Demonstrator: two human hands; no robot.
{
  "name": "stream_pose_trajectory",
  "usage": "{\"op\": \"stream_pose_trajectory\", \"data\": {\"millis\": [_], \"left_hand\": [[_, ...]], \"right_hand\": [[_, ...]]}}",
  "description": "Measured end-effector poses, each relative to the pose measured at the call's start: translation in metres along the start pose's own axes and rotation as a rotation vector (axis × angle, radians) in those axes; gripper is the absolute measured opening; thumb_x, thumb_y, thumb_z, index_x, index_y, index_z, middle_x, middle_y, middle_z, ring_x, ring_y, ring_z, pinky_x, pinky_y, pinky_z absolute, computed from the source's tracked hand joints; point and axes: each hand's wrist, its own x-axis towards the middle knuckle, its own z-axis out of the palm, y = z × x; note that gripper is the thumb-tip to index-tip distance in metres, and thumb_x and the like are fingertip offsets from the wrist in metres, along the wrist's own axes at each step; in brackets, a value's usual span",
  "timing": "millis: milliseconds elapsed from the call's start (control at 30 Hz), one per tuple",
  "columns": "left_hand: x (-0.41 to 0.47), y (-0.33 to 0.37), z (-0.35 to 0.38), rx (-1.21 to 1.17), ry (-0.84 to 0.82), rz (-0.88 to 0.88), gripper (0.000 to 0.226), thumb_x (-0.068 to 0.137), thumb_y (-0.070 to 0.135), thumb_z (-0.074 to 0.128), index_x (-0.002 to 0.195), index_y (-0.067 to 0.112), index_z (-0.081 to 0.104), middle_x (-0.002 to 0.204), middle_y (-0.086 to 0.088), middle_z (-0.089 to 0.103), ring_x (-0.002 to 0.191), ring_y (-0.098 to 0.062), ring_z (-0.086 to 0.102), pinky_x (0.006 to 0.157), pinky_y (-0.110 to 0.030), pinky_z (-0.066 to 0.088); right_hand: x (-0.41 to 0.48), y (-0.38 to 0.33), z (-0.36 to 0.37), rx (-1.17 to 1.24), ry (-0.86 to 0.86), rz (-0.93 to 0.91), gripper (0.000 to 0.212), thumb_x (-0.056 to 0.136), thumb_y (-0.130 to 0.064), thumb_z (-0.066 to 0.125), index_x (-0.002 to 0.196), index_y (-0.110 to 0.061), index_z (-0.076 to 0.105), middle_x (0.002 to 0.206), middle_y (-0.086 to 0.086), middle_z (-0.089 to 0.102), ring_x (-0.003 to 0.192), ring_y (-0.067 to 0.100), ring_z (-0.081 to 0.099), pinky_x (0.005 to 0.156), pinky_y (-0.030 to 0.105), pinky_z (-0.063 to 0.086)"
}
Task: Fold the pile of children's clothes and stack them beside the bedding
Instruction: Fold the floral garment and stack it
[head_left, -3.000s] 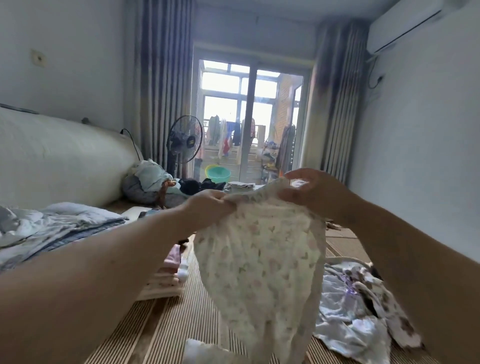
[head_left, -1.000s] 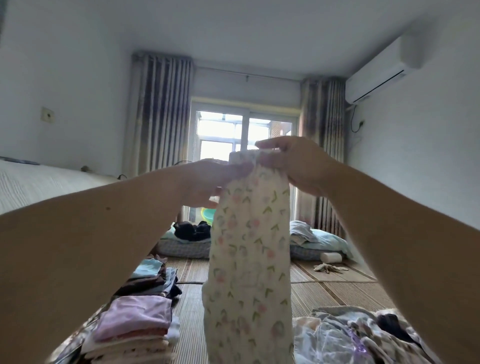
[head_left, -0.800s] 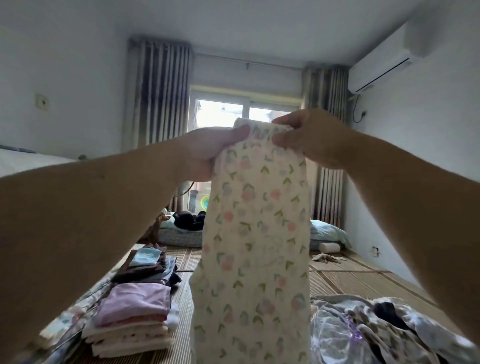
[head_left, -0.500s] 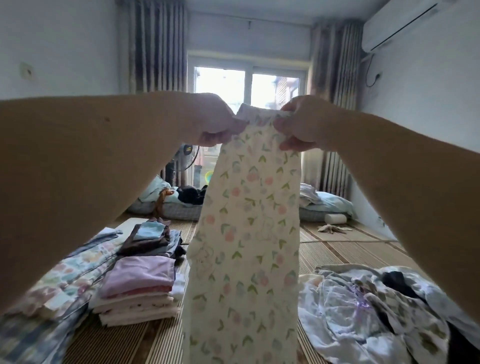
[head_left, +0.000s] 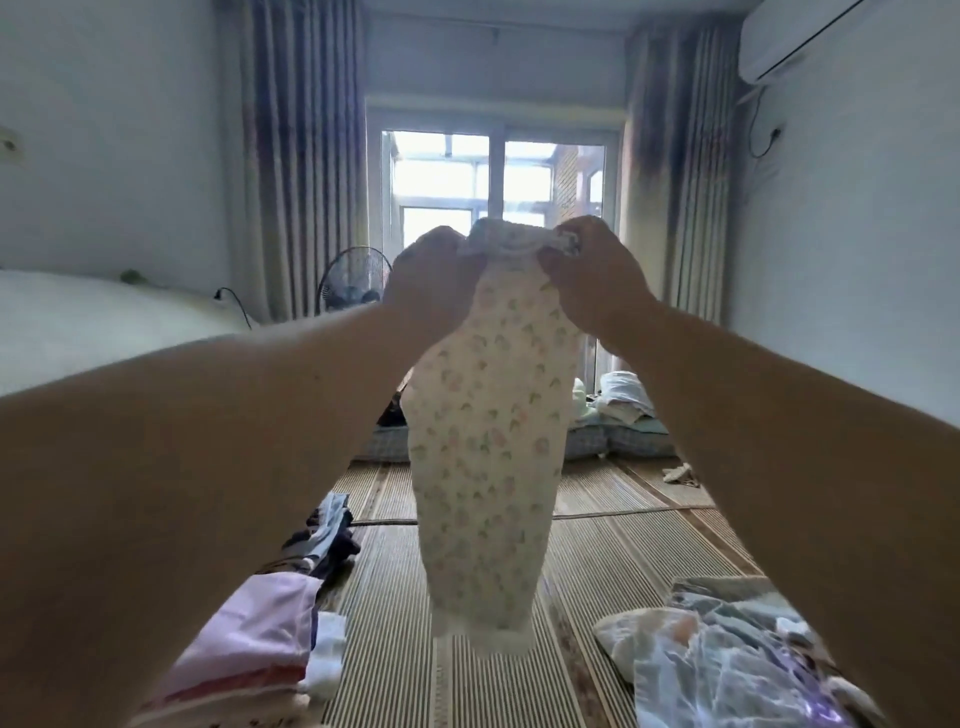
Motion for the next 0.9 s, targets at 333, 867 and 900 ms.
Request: {"op": "stream_pose_trajectory", "data": {"millis": [333,867,900], "left_hand": [[-0.089,-0.041,0.024,0.017,-0.242,-0.065,0.022,0.094,0.032,0.054,0.077,0.02,0.049,0.066,0.011,0.044,0.067,-0.014,0.046,0.05,-0.014,0.028],[-0.44,-0.072,-0.001,0.105,-1.196,0.023,0.022,0.082,0.043,0.059,0.088,0.022,0.057,0.1,-0.004,0.06,0.097,-0.021,0.053,0.073,-0.024,0.037],[-0.435,-0.073,-0.002,0.073,-1.292,0.036,0.019,0.082,0.042,0.06,0.084,0.024,0.056,0.094,-0.002,0.058,0.091,-0.019,0.053,0.07,-0.025,0.036]], "right_hand": [[-0.104,0.014,0.012,0.045,-0.316,0.171,0.011,0.097,-0.023,0.051,0.103,-0.013,0.048,0.085,0.0,0.052,0.07,0.015,0.052,0.059,0.023,0.043],[-0.433,-0.008,-0.016,0.171,-1.214,0.7,0.018,0.087,-0.026,0.066,0.07,-0.03,0.059,0.066,-0.017,0.058,0.064,-0.006,0.05,0.06,0.007,0.038],[-0.432,-0.009,-0.018,0.19,-1.259,0.697,0.02,0.087,-0.026,0.065,0.067,-0.028,0.061,0.062,-0.019,0.057,0.064,-0.005,0.05,0.06,0.007,0.037]]}}
